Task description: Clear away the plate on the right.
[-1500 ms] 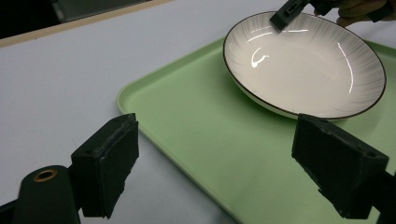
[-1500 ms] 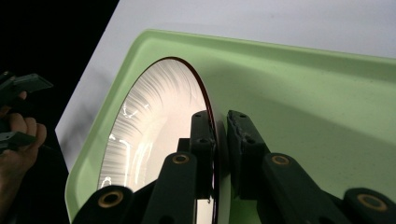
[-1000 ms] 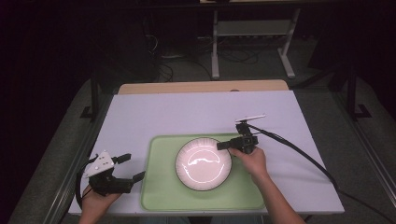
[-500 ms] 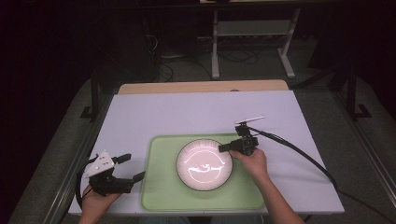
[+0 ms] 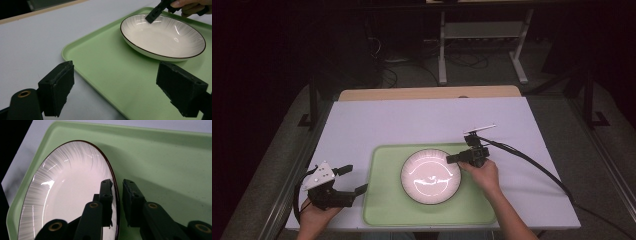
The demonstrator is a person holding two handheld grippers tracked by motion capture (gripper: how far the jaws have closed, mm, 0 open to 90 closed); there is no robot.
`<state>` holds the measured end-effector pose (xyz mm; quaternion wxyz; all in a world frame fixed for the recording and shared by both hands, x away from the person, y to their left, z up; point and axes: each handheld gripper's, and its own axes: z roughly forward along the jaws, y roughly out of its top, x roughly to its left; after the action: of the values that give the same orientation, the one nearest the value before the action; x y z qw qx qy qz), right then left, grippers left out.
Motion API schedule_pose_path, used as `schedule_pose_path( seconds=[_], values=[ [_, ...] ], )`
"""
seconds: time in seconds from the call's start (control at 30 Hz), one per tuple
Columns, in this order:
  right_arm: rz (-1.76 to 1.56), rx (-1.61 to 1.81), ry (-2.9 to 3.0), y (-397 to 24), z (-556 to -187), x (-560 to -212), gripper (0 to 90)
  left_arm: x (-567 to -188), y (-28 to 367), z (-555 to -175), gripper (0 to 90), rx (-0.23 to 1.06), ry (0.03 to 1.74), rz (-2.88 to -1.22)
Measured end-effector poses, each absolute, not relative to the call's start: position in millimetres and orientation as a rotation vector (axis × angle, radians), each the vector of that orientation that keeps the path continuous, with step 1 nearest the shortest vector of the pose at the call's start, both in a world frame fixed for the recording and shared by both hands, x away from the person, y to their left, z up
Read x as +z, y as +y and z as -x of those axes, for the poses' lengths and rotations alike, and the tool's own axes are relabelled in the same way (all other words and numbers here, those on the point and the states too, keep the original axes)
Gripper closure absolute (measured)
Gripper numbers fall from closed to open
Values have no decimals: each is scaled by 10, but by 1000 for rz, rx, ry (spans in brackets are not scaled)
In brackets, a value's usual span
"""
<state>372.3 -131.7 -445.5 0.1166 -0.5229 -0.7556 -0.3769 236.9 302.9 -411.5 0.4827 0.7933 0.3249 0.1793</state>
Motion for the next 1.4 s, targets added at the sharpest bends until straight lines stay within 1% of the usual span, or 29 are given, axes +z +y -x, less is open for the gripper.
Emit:
schedule_pose_path(
  seconds=[0.13, 0.3, 0.67, 0.9, 1.17, 1.4],
  values=[
    [1524, -1112, -2218, -1313, -3704, -4468, 718, -4115, 3025, -2368, 147, 437, 791, -1936],
    [1521, -1140, -2222, -1336, -3686, -4454, 611, -4119, 3020, -2369, 147, 437, 789, -1939],
    [1485, -1331, -2326, -1499, -3572, -4259, 414, -4126, 3003, -2369, 147, 435, 792, -1941],
    [1472, -1461, -2380, -1661, -3489, -4134, 360, -4131, 2993, -2372, 147, 436, 789, -1952],
    [1506, -1511, -2503, -1831, -3361, -4103, 285, -4137, 2992, -2377, 147, 434, 790, -1954],
    [1505, -1600, -2569, -2018, -3198, -4081, 254, -4141, 2977, -2377, 147, 433, 789, -1961]
  ],
)
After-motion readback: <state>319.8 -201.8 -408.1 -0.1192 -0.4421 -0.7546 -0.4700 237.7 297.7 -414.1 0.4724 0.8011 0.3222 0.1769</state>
